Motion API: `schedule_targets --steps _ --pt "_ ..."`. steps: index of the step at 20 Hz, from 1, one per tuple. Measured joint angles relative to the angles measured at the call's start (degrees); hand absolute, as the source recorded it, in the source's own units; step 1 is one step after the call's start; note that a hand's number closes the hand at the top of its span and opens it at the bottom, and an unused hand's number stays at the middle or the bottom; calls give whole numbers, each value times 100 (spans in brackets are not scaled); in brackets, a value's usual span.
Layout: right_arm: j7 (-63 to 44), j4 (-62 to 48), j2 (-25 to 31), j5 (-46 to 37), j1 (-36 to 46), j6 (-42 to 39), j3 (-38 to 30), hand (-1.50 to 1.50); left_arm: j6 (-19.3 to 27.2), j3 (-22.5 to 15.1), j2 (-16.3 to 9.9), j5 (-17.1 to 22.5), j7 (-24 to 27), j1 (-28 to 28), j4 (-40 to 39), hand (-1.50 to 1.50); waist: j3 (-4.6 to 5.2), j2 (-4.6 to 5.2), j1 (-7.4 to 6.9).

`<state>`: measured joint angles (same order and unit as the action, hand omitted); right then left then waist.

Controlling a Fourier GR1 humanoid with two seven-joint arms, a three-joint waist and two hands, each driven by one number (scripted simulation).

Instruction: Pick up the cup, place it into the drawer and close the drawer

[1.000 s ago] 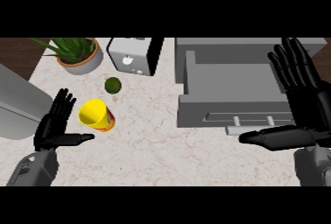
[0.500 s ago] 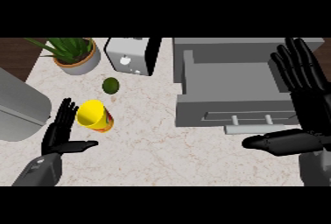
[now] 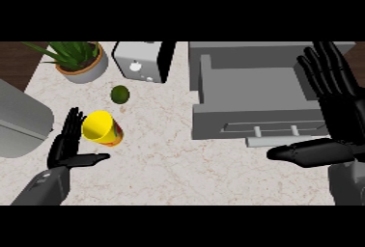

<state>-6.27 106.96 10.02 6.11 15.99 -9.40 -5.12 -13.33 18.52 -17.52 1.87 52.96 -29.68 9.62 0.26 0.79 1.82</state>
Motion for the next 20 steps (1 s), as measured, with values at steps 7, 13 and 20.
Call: schedule_targets --steps 7,13,20 --pt "2 -34 25 29 -7 -29 -53 -150 79 -5 121 -64 123 -162 -107 -150 2 8 34" --pt "-133 32 84 99 82 -61 -86 -150 -175 6 124 -62 78 -244 -159 -150 6 19 48" --pt "-124 57 146 107 24 -130 -111 -150 -266 -16 290 -75 267 -324 73 150 7 26 68"
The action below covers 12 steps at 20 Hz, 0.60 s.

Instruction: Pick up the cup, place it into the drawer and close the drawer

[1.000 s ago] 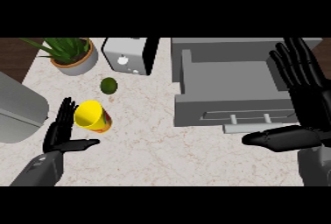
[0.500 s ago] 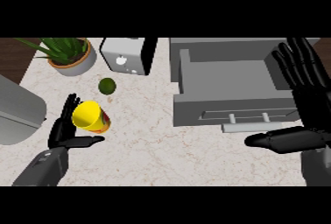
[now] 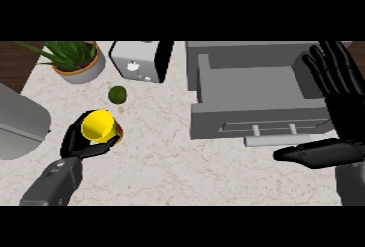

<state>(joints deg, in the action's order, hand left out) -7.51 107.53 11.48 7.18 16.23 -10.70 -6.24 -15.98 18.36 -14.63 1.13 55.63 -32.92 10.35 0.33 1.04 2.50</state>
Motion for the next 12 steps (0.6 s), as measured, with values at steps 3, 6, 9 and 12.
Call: schedule_targets --steps 3,6,9,12 --pt "37 -87 8 -26 47 6 -19 -150 551 15 35 -59 283 31 163 150 -2 6 -18" --pt "1 -137 15 6 115 8 -43 -150 893 93 133 -37 477 -26 257 150 -3 1 -23" --pt "-33 -128 26 38 110 14 -84 -150 747 182 148 83 500 -129 377 150 -5 -15 -41" --pt "-67 -83 56 67 71 10 -136 -150 707 255 268 177 628 -25 446 150 -8 -26 -55"
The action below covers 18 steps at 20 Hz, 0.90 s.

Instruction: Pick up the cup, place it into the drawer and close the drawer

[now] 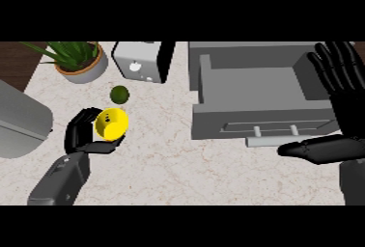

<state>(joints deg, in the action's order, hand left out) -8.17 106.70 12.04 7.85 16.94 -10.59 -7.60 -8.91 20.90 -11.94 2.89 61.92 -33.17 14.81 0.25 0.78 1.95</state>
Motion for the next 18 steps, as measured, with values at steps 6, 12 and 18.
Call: schedule_targets --steps 6,12,18 --pt "163 -113 65 11 -100 -90 -99 -150 74 -28 321 70 41 -60 369 150 -13 -46 -96" --pt "207 -135 94 -21 -208 -100 -162 -150 77 -364 600 3 -394 -437 1115 150 -25 -92 -185" --pt "215 -116 93 -50 -251 -77 -194 -150 253 -707 916 -4 -1431 -1176 2007 150 -30 -123 -231"
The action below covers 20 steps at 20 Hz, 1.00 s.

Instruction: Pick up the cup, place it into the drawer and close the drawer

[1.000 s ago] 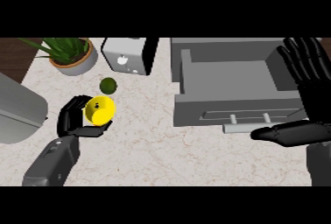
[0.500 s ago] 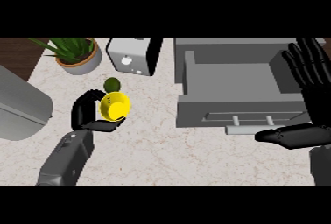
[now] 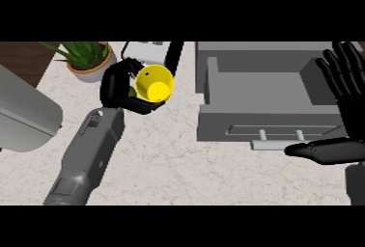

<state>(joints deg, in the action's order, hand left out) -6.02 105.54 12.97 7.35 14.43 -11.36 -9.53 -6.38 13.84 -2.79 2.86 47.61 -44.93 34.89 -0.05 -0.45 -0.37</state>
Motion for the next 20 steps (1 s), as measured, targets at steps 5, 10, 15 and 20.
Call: schedule_targets --steps 5,10,15,20 --pt "-1 -5 -15 -43 -33 25 -2 -150 484 -496 194 237 -1135 -541 784 150 0 -10 5" --pt "99 -63 -7 -77 -3 21 -27 -150 1147 -924 252 397 -2105 -1282 1064 150 2 20 74" --pt "54 -38 17 -12 56 0 -61 -150 1900 -1348 271 590 -2753 -2078 664 150 1 50 175" --pt "100 -157 29 17 243 -60 -21 -150 2372 -1733 275 836 -3115 -2753 -223 150 -3 107 340"
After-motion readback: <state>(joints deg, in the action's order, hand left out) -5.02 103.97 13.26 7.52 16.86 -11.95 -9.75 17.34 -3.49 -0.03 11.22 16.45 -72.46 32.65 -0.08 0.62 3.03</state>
